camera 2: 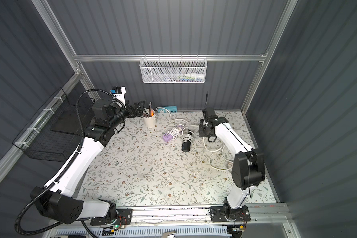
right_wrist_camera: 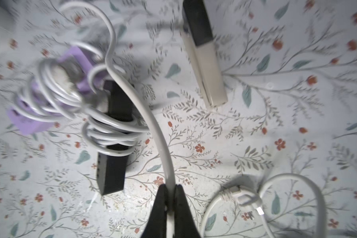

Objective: Unwrap the cord wrapped around the power strip
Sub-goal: Move the power cord to the center of the board.

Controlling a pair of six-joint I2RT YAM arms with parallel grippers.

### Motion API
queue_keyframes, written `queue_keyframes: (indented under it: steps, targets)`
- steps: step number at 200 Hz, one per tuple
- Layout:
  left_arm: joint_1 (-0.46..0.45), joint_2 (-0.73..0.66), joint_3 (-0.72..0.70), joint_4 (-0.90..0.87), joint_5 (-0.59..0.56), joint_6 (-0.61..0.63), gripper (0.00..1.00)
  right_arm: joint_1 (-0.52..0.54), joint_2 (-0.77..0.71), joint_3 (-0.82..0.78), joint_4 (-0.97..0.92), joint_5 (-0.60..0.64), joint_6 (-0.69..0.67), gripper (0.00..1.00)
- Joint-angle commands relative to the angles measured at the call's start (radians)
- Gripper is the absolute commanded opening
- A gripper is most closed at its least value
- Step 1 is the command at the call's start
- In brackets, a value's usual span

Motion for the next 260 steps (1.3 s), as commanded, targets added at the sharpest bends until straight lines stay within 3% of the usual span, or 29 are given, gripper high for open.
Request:
queue_keyframes:
  steps: [1, 94, 214, 260]
  targets:
    - [0.003, -0.021, -0.006, 0.020, -0.007, 0.014, 1.00, -0.023, -0.086, 0.072, -0.082, 0.024, -0.023, 0.00]
    - [0.003, -0.018, -0.006, 0.025, -0.007, 0.011, 1.00, -0.119, -0.444, 0.219, -0.137, 0.067, -0.006, 0.00]
    - [0.003, -0.019, -0.006, 0.029, -0.008, 0.009, 1.00, -0.120, -0.611, 0.384, -0.211, 0.123, -0.021, 0.00]
    - [0.003, -0.019, -0.006, 0.030, -0.006, 0.009, 1.00, -0.120, -0.594, 0.327, -0.196, 0.036, 0.002, 0.03]
